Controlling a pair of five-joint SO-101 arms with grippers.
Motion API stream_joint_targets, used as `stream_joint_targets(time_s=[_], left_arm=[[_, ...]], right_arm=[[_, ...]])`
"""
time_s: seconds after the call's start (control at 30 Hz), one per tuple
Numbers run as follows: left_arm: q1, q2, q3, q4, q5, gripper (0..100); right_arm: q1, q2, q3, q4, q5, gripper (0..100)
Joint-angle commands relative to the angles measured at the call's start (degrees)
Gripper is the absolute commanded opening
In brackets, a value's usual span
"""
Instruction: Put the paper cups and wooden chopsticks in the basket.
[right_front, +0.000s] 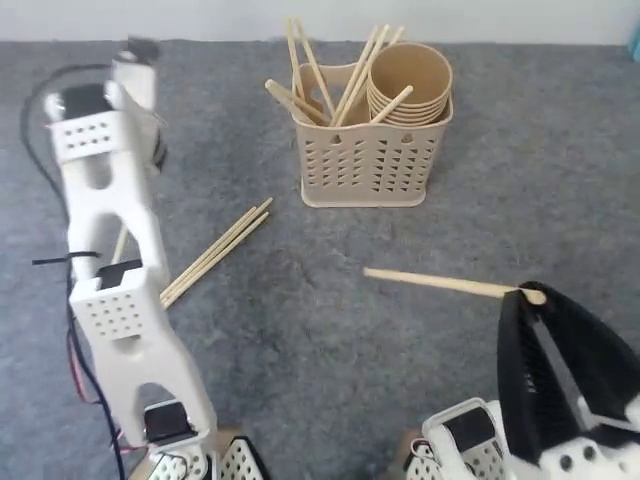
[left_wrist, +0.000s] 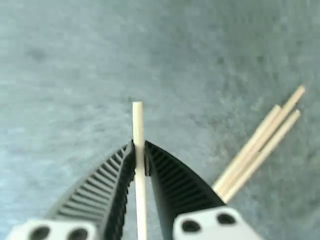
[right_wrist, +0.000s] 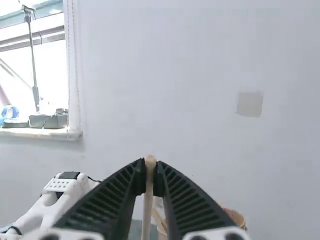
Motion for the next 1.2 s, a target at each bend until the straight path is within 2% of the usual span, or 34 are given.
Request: stream_joint_targets(time_s=[0.0,0.13,0.3,0.43,0.53,0.67,0.87,1.17], left_arm=[[-3.69,-1.85,-10.24,2.37,3.78,1],[-8.0,-7.56,-12.79,2.37,6.42,1],[-10.81,-16.53,-10.33,2.46,6.42,1],[-11.25,-26.46,-1.36,2.46,4.75,1],[-10.99,-35.96,9.01,2.29,3.16,1],[-10.99,-48.88,23.6,1.14,3.16,1],[-10.99,-67.25,46.02,-6.33,3.16,1],[-10.99,-92.57,72.75,-22.51,3.6,1]], right_arm=[[0.48,1.36,4.57,-8.04,0.26,0.8],[1.27,-0.13,16.09,-20.18,0.53,0.8],[8.48,-1.8,32.62,-40.4,0.09,0.8],[12.09,0.22,44.84,-59.38,0.09,0.8],[12.62,4.35,48.79,-68.97,0.26,0.8],[12.62,11.91,48.79,-74.59,0.26,0.8],[12.26,23.78,48.09,-83.21,0.62,0.8],[12.09,35.65,42.46,-78.29,0.26,0.8]])
